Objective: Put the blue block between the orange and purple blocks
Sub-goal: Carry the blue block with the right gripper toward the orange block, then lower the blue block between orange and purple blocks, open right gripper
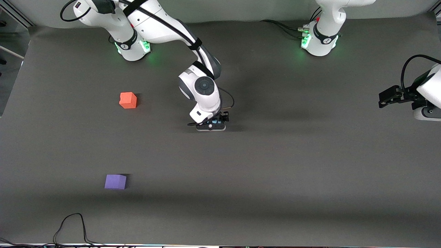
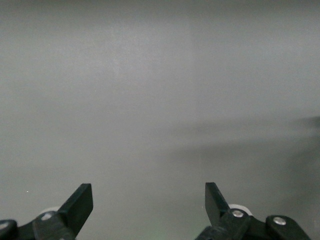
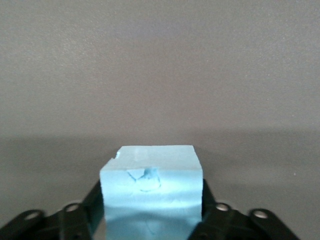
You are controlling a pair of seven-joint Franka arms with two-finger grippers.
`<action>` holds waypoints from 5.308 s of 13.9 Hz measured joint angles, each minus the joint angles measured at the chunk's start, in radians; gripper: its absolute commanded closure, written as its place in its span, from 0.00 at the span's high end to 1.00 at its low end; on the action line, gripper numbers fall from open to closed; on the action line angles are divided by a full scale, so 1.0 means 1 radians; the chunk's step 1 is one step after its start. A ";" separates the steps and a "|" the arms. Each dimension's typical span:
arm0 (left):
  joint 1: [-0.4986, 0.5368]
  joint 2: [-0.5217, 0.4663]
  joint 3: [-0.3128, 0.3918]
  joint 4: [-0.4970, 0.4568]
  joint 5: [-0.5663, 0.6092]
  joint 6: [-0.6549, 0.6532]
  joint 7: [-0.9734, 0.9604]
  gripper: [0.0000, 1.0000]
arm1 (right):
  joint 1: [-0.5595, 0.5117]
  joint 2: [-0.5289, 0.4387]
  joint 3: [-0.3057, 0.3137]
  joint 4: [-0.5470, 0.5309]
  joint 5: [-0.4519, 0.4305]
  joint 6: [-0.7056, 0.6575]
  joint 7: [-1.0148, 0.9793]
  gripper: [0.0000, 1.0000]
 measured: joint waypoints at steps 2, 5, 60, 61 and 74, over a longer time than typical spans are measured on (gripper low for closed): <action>-0.002 0.000 -0.001 -0.003 0.000 0.000 0.002 1.00 | 0.000 -0.001 0.000 -0.002 0.000 0.004 0.000 0.36; -0.005 0.000 -0.009 -0.004 -0.001 -0.002 0.002 1.00 | 0.001 -0.002 -0.006 0.002 -0.008 0.008 0.000 0.36; -0.011 0.002 -0.014 -0.016 -0.018 0.001 -0.039 1.00 | -0.250 -0.057 -0.590 -0.169 0.493 -0.265 -1.149 0.37; -0.011 0.002 -0.014 -0.016 -0.018 0.001 -0.039 1.00 | -0.246 -0.056 -0.584 -0.189 0.507 -0.245 -1.150 0.37; -0.011 0.004 -0.013 -0.017 -0.018 0.002 -0.039 1.00 | -0.193 -0.071 -0.585 -0.257 0.558 -0.188 -1.150 1.00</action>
